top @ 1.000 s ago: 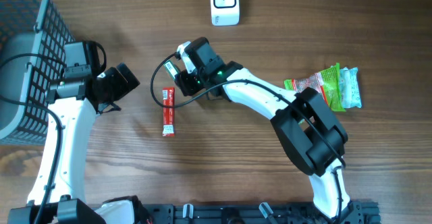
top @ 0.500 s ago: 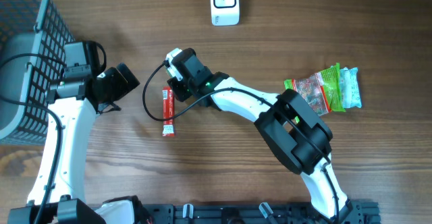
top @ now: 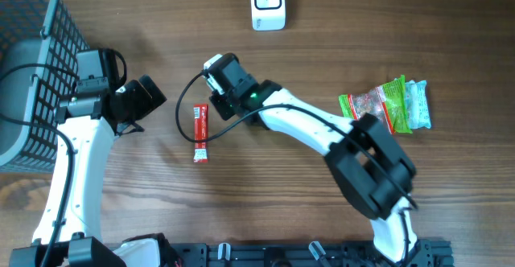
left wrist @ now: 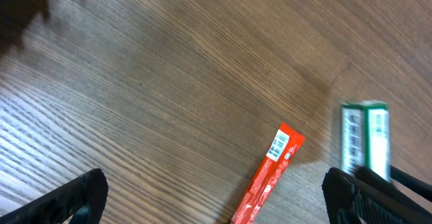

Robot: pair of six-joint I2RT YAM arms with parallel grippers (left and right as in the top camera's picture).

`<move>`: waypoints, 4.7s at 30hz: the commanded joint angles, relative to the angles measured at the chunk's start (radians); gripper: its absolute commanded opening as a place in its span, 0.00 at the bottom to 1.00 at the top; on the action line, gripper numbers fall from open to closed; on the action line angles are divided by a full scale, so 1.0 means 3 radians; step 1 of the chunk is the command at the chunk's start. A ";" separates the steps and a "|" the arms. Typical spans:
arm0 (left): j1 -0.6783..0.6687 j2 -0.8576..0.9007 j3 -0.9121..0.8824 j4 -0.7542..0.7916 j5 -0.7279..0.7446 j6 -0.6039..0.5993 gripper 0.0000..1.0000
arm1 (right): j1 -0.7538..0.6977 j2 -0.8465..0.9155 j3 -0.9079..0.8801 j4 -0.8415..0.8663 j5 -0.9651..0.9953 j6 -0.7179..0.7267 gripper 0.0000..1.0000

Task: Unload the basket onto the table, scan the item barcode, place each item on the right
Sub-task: 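Reach the right gripper down to the green-white oil box, then grasp the green-white oil box with the right gripper and lift it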

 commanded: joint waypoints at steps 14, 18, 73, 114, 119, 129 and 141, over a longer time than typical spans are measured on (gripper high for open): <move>0.0015 -0.0013 0.0025 0.0005 -0.0046 0.0031 1.00 | -0.0303 -0.0646 -0.0116 -0.1253 -0.0113 0.0685 0.24; 0.0015 -0.0013 0.0025 0.0005 -0.0046 0.0031 1.00 | -0.0306 -0.0646 -0.0367 -0.1211 0.0112 0.0795 0.24; 0.0015 -0.0013 0.0025 0.0005 -0.0046 0.0031 1.00 | -0.0341 -0.0638 -0.1005 -0.0398 0.0051 0.0829 0.27; 0.0015 -0.0013 0.0025 0.0005 -0.0046 0.0031 1.00 | -0.0724 -0.0492 -0.1015 -0.0437 -0.0122 0.0155 0.43; 0.0015 -0.0013 0.0025 0.0005 -0.0046 0.0031 1.00 | -0.0852 -0.0497 -0.1003 -0.0399 -0.0008 0.0122 0.43; 0.0015 -0.0013 0.0025 0.0005 -0.0046 0.0031 1.00 | -0.0551 -0.0966 -0.1021 -0.0416 -0.0524 0.0408 0.48; 0.0015 -0.0013 0.0025 0.0005 -0.0046 0.0031 1.00 | -0.0146 -0.0600 -0.1082 -0.0397 0.0332 0.0481 0.54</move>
